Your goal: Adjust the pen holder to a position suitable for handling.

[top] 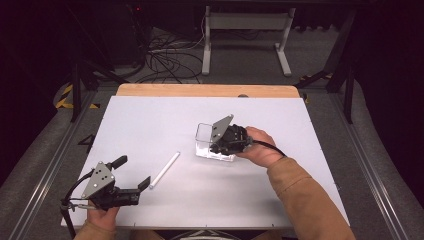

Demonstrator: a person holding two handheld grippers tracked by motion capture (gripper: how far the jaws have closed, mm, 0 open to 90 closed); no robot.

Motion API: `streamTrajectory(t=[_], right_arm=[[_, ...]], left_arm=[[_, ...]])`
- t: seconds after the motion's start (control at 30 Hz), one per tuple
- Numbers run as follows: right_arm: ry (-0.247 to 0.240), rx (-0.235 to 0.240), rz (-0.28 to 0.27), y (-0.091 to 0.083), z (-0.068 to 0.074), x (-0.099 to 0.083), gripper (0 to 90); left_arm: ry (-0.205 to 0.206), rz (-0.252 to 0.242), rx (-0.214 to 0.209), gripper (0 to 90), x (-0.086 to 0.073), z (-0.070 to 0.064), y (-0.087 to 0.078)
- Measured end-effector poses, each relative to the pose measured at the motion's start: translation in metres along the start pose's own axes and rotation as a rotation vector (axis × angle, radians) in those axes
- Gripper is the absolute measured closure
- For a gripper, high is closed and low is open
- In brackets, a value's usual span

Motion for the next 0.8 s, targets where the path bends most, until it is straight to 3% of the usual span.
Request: streamTrajectory(t=[0.4, 0.8], right_arm=[[-0.047, 0.051, 0.009, 0.010, 0.020, 0.012, 82.8], [0.000, 0.040, 0.033, 0.020, 0.023, 0.021, 82.6]], left_arm=[[0.000, 0.000, -0.003, 2.6, 0.000, 0.000, 0.000], [-0.006, -0.004, -0.004, 2.6, 0.000, -0.001, 0.001]])
Point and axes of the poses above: each handheld gripper's, and its own axes: y roughly forward along the jaws, x roughly out of its top, z roughly to its left, the point moved 10 cm from there along y, roughly forward along the jaws, and after that the axes turned 11 degrees about -x, right-handed, at the moved point
